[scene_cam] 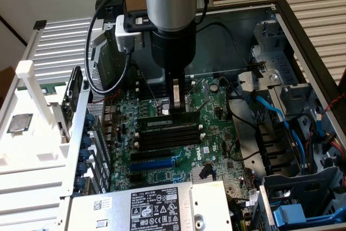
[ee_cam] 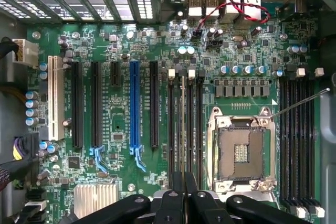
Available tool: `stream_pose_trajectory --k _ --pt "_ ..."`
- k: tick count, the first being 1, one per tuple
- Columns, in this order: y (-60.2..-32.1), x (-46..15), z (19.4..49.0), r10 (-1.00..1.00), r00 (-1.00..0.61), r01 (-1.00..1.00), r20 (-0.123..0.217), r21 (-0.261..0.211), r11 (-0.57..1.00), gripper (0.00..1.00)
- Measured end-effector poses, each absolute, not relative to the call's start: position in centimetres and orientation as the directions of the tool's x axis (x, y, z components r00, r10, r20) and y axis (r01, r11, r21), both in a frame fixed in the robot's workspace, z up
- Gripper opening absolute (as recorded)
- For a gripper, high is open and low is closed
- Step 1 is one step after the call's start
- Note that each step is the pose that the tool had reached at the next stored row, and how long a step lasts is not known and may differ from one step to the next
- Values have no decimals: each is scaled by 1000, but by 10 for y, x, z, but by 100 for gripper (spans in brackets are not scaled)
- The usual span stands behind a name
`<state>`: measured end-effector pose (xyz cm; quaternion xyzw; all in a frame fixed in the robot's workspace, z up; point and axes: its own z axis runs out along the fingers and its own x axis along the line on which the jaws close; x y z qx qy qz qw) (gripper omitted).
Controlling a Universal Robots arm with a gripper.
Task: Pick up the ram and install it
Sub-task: 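Insert the ram into the slot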
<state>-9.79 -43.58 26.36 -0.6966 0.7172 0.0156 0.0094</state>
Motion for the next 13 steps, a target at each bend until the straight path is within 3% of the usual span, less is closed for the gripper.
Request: stream_pose_trajectory --k 13 --pt "-439 -98 262 -999 -22 -1000 -35 9 22 12"
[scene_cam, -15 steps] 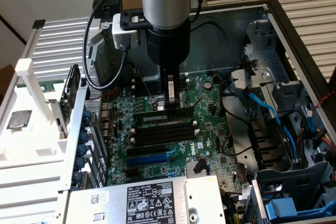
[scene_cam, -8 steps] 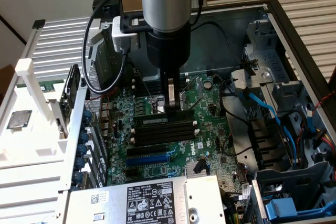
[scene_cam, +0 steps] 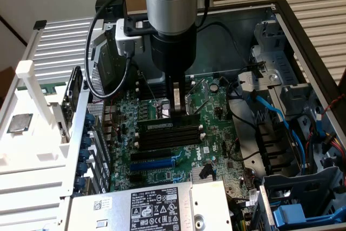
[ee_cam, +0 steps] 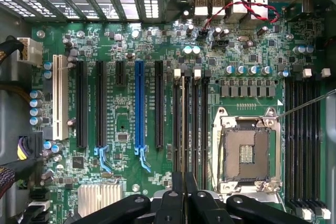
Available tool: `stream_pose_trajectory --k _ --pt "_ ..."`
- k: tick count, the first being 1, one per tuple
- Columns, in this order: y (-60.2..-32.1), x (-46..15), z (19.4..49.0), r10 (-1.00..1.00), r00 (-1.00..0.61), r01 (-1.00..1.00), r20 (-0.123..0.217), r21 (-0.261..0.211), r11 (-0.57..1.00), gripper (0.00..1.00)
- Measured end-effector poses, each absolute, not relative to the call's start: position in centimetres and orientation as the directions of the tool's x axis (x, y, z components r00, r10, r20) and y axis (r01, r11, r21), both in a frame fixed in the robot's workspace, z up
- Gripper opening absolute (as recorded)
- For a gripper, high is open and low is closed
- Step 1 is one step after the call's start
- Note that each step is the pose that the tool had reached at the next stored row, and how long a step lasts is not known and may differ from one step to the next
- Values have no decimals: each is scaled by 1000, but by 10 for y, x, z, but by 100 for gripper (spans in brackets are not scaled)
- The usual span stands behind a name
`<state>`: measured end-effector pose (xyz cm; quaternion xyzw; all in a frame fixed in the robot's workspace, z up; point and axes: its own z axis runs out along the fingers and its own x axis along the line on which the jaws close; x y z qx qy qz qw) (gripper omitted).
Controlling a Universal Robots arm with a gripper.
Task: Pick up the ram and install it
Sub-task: 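Insert the ram into the slot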
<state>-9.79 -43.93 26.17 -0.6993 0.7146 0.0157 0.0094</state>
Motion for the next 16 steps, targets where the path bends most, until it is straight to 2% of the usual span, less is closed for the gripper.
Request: stream_pose_trajectory --k 16 --pt "-439 -97 254 -999 -19 -1000 -35 9 18 12"
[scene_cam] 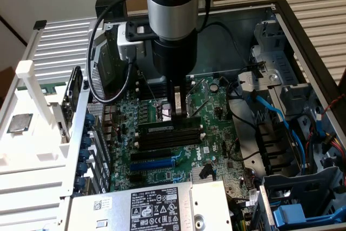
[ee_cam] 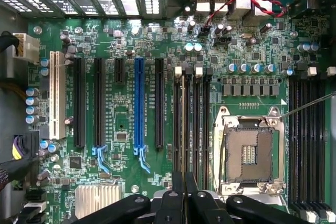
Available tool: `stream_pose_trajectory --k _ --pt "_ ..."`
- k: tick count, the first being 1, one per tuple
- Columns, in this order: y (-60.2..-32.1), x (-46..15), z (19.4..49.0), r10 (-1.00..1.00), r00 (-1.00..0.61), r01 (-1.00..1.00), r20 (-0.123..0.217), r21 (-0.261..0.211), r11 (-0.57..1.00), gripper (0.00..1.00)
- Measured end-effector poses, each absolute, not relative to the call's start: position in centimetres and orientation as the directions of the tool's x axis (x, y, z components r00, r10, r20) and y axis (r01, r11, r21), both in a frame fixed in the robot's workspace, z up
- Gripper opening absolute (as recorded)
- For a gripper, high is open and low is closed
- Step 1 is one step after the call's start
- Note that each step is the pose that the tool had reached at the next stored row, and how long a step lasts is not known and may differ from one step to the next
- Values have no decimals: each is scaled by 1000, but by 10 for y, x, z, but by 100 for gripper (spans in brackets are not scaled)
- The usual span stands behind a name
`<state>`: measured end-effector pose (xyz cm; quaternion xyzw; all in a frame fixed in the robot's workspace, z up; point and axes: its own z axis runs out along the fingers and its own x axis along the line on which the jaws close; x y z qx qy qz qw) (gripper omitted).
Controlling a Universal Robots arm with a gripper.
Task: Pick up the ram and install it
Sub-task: 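Insert the ram into the slot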
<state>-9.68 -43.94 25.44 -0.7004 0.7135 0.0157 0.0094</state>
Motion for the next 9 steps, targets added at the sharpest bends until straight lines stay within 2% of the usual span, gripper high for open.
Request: stream_pose_trajectory --k 9 --pt "-439 -98 249 -999 -19 -1000 -35 9 19 12"
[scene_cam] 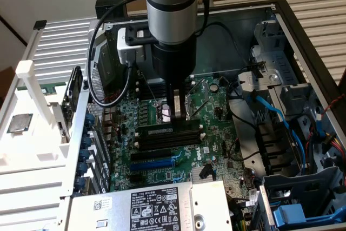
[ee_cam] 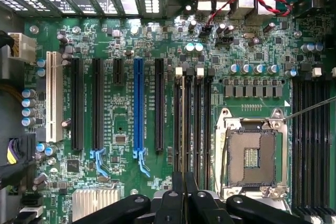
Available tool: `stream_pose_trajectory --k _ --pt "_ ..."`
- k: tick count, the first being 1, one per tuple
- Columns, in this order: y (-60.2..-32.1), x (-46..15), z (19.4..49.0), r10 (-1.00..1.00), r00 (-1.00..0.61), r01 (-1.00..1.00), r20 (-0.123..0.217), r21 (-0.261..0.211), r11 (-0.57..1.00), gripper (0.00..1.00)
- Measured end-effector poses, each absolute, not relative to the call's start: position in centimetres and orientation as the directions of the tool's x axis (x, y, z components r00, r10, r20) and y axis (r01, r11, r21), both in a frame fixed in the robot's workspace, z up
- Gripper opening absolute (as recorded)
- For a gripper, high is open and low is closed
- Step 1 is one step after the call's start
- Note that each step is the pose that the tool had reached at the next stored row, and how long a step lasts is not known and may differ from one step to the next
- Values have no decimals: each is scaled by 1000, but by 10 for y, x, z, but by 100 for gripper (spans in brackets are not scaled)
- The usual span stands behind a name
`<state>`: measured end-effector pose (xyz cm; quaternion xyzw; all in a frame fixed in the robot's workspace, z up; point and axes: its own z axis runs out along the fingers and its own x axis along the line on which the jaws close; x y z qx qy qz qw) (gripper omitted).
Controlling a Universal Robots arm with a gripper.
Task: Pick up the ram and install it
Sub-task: 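Insert the ram into the slot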
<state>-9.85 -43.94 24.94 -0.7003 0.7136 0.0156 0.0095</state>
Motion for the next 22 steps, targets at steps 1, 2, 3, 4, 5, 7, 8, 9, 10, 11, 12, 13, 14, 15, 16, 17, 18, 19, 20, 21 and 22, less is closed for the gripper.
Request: stream_pose_trajectory --k 1,2,3,4,5,7,8,9,10,11,12,13,14,15,16,17,18,19,20,21,22 --pt "-439 -98 249 -999 -19 -1000 -35 9 18 12" --pt "-439 -98 249 -999 -19 -1000 -35 8 18 12" --pt "-439 -99 249 -999 -19 -1000 -36 3 18 12" --pt "-439 -99 249 -999 -18 -1000 -36 2 18 12" --pt "-439 -99 249 -999 -18 -1000 -36 -1 18 12" --pt "-439 -100 248 -999 -18 -1000 -36 -3 18 12" --pt "-439 -100 248 -999 -18 -1000 -36 -3 18 12" --pt "-439 -100 248 -999 -18 -1000 -36 -4 18 12" --pt "-439 -100 248 -999 -18 -1000 -36 -4 18 12" --pt "-439 -100 247 -999 -18 -1000 -36 -4 18 12" --pt "-439 -100 247 -999 -18 -1000 -36 -4 18 12" --pt "-439 -100 247 -999 -18 -1000 -36 -4 18 12" --pt "-439 -100 246 -999 -18 -1000 -36 -4 18 12" --pt "-439 -100 246 -999 -18 -1000 -36 -4 18 12" --pt "-439 -100 246 -999 -18 -1000 -36 -4 18 12" --pt "-439 -100 245 -999 -18 -1000 -36 -4 18 12" --pt "-439 -100 245 -999 -18 -1000 -35 -4 19 12" --pt "-439 -100 245 -999 -18 -1000 -35 -4 18 12" --pt "-439 -100 245 -999 -18 -1000 -36 -4 18 12" --pt "-439 -100 245 -999 -18 -1000 -36 -4 18 12" --pt "-439 -100 245 -999 -18 -1000 -36 -4 18 12"
